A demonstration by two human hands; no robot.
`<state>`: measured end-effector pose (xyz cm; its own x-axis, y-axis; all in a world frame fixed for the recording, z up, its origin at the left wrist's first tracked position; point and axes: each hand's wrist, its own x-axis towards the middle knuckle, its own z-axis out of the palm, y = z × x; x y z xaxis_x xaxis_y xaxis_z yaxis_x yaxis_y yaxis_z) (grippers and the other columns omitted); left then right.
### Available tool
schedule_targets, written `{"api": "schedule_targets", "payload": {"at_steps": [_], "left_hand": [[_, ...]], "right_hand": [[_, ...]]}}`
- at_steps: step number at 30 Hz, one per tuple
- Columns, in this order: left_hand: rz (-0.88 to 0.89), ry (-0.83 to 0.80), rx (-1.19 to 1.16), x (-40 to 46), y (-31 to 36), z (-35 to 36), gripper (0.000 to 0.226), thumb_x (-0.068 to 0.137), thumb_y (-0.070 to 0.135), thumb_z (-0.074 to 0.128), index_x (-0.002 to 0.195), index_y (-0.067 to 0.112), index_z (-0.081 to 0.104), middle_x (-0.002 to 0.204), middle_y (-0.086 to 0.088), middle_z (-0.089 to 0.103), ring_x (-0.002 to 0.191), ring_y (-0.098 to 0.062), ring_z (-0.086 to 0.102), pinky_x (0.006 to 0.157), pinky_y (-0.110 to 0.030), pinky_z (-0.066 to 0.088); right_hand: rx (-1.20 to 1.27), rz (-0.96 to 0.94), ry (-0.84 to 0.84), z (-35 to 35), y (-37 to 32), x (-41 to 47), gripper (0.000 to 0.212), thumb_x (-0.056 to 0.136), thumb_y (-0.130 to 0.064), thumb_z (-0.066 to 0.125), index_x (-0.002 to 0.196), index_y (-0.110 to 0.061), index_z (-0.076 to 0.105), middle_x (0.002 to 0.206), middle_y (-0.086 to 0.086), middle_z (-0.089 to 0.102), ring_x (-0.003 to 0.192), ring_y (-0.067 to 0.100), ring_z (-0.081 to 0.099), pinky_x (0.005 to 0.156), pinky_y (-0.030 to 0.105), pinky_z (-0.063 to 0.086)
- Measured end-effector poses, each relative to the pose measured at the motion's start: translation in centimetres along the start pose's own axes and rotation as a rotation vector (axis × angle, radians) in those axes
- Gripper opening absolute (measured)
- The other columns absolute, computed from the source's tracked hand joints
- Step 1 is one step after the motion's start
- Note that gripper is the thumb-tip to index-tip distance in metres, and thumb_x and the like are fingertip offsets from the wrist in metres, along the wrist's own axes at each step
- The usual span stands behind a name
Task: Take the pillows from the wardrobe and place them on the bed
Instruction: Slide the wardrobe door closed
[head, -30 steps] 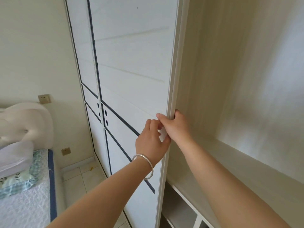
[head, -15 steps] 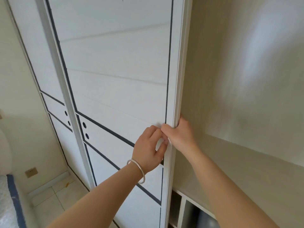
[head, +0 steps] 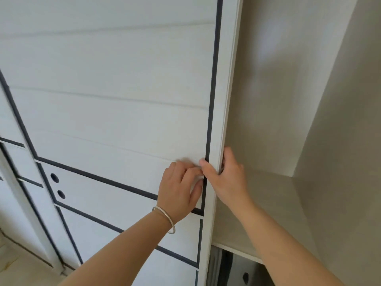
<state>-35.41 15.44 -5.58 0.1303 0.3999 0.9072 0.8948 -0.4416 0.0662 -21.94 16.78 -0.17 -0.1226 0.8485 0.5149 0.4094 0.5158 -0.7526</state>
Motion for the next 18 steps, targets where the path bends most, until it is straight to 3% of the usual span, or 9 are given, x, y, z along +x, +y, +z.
{"api": "schedule_targets", "payload": {"at_steps": [3, 5, 8, 10, 14, 18], "left_hand": [[-0.066, 0.047, 0.022, 0.8, 3.5, 1.2, 0.018, 0.083, 0.025, 0.055, 0.099, 0.019, 0.050, 0.092, -0.012, 0.060, 0.083, -0.019, 0.045, 0.069, -0.029, 0.036], [-0.108, 0.082, 0.034, 1.2, 5.8, 1.8, 0.023, 0.083, 0.029, 0.057, 0.104, 0.021, 0.050, 0.105, -0.009, 0.055, 0.092, -0.020, 0.045, 0.076, -0.029, 0.035], [-0.097, 0.067, 0.078, 1.4, 8.7, 2.7, 0.037, 0.088, 0.038, 0.053, 0.121, 0.023, 0.048, 0.128, -0.004, 0.041, 0.117, -0.023, 0.044, 0.099, -0.037, 0.035], [-0.098, -0.003, 0.128, 1.5, 10.4, 3.3, 0.047, 0.091, 0.043, 0.046, 0.134, 0.025, 0.040, 0.142, -0.005, 0.032, 0.134, -0.026, 0.033, 0.113, -0.047, 0.023], [-0.098, -0.121, 0.149, 1.5, 13.3, 4.4, 0.054, 0.095, 0.049, 0.031, 0.145, 0.030, 0.024, 0.154, -0.005, 0.015, 0.146, -0.026, 0.008, 0.116, -0.052, 0.009], [-0.074, -0.178, 0.182, 1.5, 15.3, 6.0, 0.063, 0.094, 0.052, 0.028, 0.148, 0.039, -0.001, 0.159, 0.002, -0.012, 0.146, -0.020, -0.016, 0.117, -0.050, -0.001]], "right_hand": [[-0.079, -0.018, 0.030, -3.2, 1.3, -0.9, 0.044, 0.077, -0.051, 0.057, 0.095, -0.012, 0.050, 0.081, 0.009, 0.068, 0.072, 0.027, 0.064, 0.065, 0.045, 0.054], [-0.125, -0.034, 0.057, -5.2, 2.1, -1.6, 0.044, 0.080, -0.051, 0.056, 0.097, -0.010, 0.049, 0.083, 0.012, 0.068, 0.075, 0.029, 0.063, 0.066, 0.046, 0.054], [-0.151, -0.047, 0.091, -8.0, 3.1, -2.8, 0.038, 0.084, -0.045, 0.055, 0.102, -0.012, 0.049, 0.092, 0.009, 0.067, 0.084, 0.028, 0.063, 0.071, 0.042, 0.053], [-0.194, -0.072, 0.134, -9.5, 3.9, -3.4, 0.039, 0.085, -0.040, 0.056, 0.114, -0.013, 0.049, 0.105, 0.002, 0.060, 0.100, 0.023, 0.058, 0.081, 0.039, 0.051], [-0.312, -0.151, 0.269, -12.5, 5.3, -4.4, 0.069, 0.086, -0.037, 0.057, 0.144, -0.016, 0.027, 0.139, 0.008, 0.041, 0.127, 0.020, 0.039, 0.101, 0.033, 0.039], [-0.637, -0.328, 0.512, -14.9, 6.3, -5.4, 0.067, 0.088, -0.038, 0.045, 0.143, -0.009, 0.020, 0.148, 0.013, 0.028, 0.131, 0.023, 0.027, 0.106, 0.038, 0.031]]}}
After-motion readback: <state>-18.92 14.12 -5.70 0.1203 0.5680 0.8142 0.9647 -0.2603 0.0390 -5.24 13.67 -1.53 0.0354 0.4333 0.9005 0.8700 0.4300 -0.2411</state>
